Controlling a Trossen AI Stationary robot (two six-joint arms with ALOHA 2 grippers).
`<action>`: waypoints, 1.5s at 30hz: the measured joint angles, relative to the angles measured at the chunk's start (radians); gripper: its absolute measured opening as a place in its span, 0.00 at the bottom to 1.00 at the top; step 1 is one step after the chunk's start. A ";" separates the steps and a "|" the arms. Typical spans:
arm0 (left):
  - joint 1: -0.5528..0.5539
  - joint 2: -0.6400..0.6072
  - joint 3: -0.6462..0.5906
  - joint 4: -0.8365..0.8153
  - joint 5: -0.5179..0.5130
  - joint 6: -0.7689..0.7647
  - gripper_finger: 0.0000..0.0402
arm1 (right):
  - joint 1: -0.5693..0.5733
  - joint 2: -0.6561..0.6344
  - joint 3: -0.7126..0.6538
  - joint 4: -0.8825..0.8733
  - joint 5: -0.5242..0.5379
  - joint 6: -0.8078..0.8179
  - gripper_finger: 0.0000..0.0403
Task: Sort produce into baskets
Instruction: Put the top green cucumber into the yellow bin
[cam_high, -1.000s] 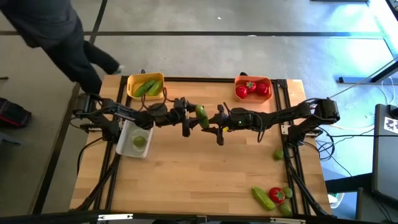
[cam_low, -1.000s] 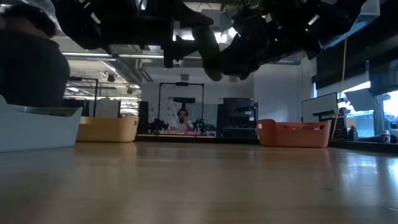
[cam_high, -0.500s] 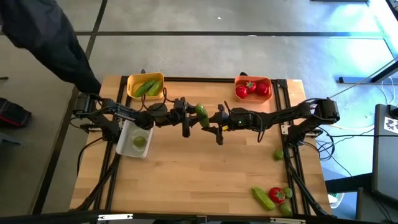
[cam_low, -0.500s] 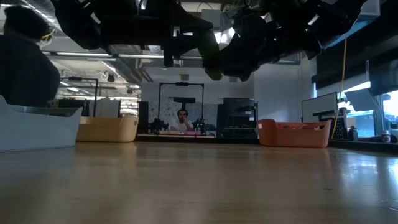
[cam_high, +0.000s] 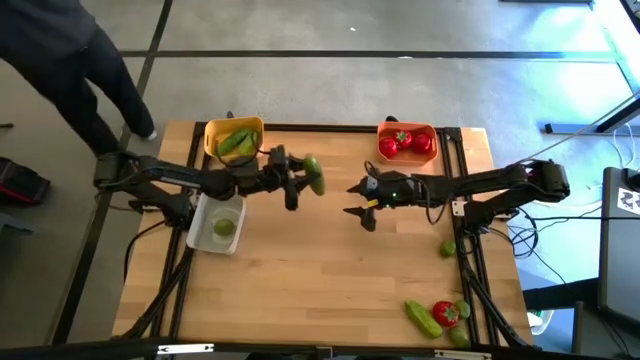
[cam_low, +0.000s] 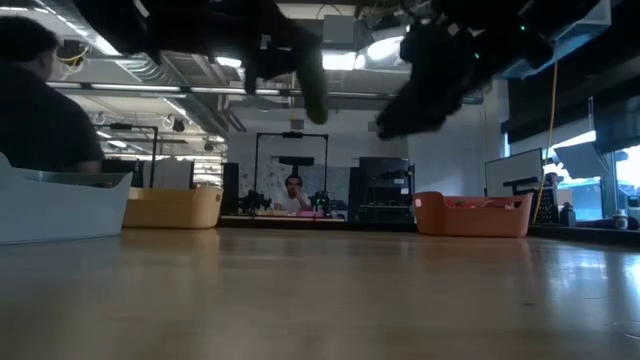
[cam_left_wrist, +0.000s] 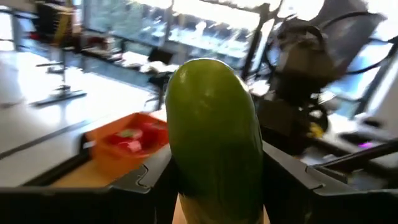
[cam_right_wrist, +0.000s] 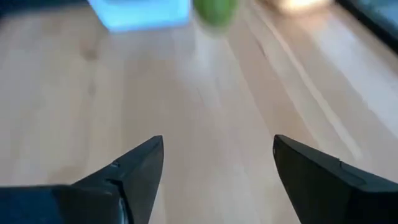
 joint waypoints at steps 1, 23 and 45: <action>0.010 -0.029 0.000 -0.055 -0.017 0.013 0.45 | 0.000 0.000 0.000 -0.034 0.013 0.010 0.73; 0.332 -0.334 0.090 -1.023 -0.398 0.003 0.45 | -0.001 0.155 -0.026 -0.066 0.081 0.066 0.70; 0.595 -0.128 0.090 -1.022 -0.545 0.304 0.45 | -0.001 0.184 -0.026 0.006 0.082 0.010 0.70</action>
